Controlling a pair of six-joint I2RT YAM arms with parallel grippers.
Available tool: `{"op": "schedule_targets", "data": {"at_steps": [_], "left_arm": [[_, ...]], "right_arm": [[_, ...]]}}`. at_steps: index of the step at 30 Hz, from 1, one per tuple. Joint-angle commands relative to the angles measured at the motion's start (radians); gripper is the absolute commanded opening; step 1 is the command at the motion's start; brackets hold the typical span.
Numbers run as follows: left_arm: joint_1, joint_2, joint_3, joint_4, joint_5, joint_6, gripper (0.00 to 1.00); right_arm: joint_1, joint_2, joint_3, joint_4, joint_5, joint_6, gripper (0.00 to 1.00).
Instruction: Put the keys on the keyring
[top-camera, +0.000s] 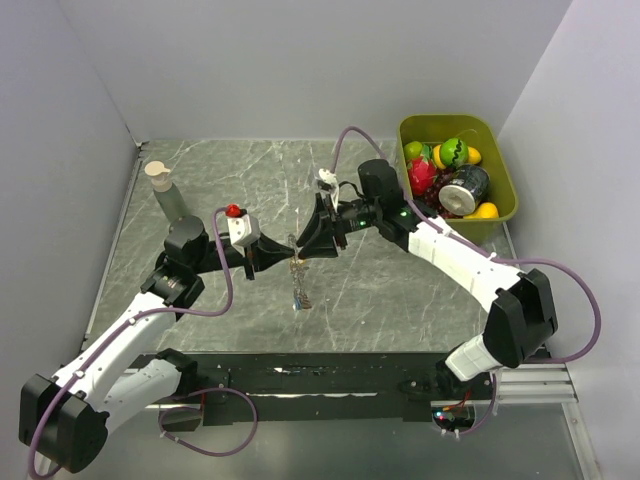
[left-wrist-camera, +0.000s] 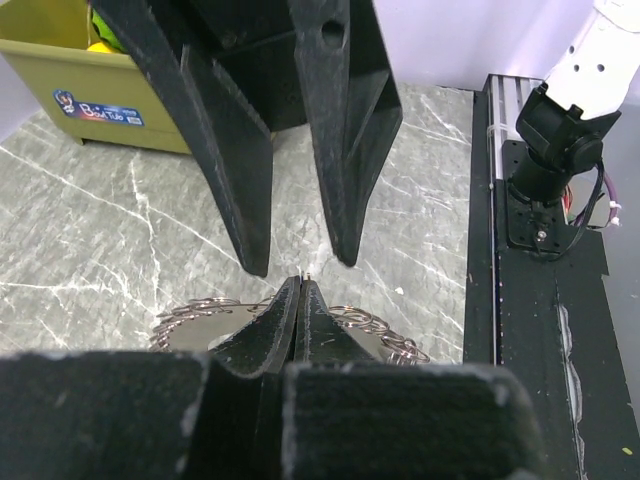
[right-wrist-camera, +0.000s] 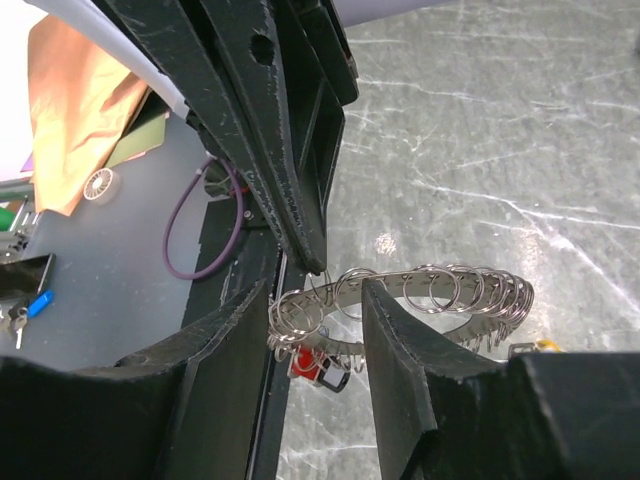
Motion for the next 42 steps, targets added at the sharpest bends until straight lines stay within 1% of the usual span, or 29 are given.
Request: {"op": "schedule_targets", "data": {"at_steps": [1,4,7,10,11,14,19,22,23,24,25,26,27,28,29,32,34,35,37,38,42], "left_arm": [[-0.007,-0.021,0.053,0.058,0.022,0.011,0.01],[-0.008,-0.02,0.055,0.06,0.02,0.011,0.01],[-0.01,-0.021,0.053,0.061,0.013,0.011,0.01],[-0.01,-0.018,0.056,0.072,0.013,0.008,0.01],[-0.01,-0.018,0.059,0.071,0.011,0.009,0.01],[-0.011,-0.023,0.061,0.068,0.008,0.011,0.01],[-0.011,-0.029,0.078,0.006,0.005,0.041,0.01],[-0.011,-0.032,0.108,-0.079,-0.017,0.084,0.01],[-0.011,-0.031,0.122,-0.115,-0.023,0.098,0.15],[-0.011,-0.025,0.136,-0.147,-0.036,0.112,0.24],[-0.011,-0.02,0.165,-0.199,-0.035,0.141,0.31],[-0.011,-0.014,0.182,-0.254,-0.035,0.162,0.41],[-0.011,0.003,0.197,-0.285,-0.027,0.181,0.46],[-0.011,0.012,0.226,-0.349,-0.02,0.211,0.49],[-0.011,0.023,0.242,-0.382,-0.015,0.227,0.54],[-0.011,0.071,0.306,-0.504,-0.01,0.299,0.58],[-0.011,0.107,0.357,-0.553,-0.006,0.352,0.59],[-0.011,0.121,0.372,-0.601,-0.007,0.367,0.57],[-0.011,0.159,0.415,-0.645,-0.012,0.411,0.55],[-0.011,0.172,0.426,-0.658,-0.015,0.417,0.51],[-0.013,0.196,0.446,-0.666,0.008,0.417,0.46]], "right_arm": [[0.016,0.017,0.012,0.02,-0.001,0.01,0.49],[0.019,0.021,0.01,0.022,-0.005,0.017,0.47],[0.022,0.031,0.015,0.026,-0.008,0.029,0.41],[0.022,0.054,0.035,0.003,-0.017,0.032,0.26],[0.022,0.063,0.042,-0.007,-0.02,0.032,0.17],[0.022,0.066,0.05,-0.023,-0.011,0.03,0.0],[0.024,0.046,0.073,-0.063,0.026,0.007,0.0],[0.022,0.049,0.127,-0.162,0.05,-0.048,0.0],[0.024,0.054,0.162,-0.19,0.056,-0.083,0.0],[0.024,0.058,0.18,-0.222,0.079,-0.104,0.0],[0.022,0.06,0.199,-0.291,0.087,-0.124,0.0],[0.022,0.072,0.24,-0.326,0.101,-0.169,0.0],[0.022,0.08,0.26,-0.366,0.119,-0.19,0.0],[0.024,0.086,0.285,-0.439,0.13,-0.209,0.0],[0.024,0.106,0.332,-0.486,0.142,-0.258,0.0],[0.034,0.13,0.403,-0.598,0.182,-0.319,0.0],[0.045,0.138,0.424,-0.638,0.206,-0.341,0.0],[0.047,0.144,0.435,-0.656,0.208,-0.353,0.0],[0.057,0.149,0.447,-0.679,0.211,-0.37,0.0],[0.062,0.155,0.455,-0.687,0.223,-0.378,0.0],[0.074,0.156,0.45,-0.696,0.243,-0.379,0.0]]}}
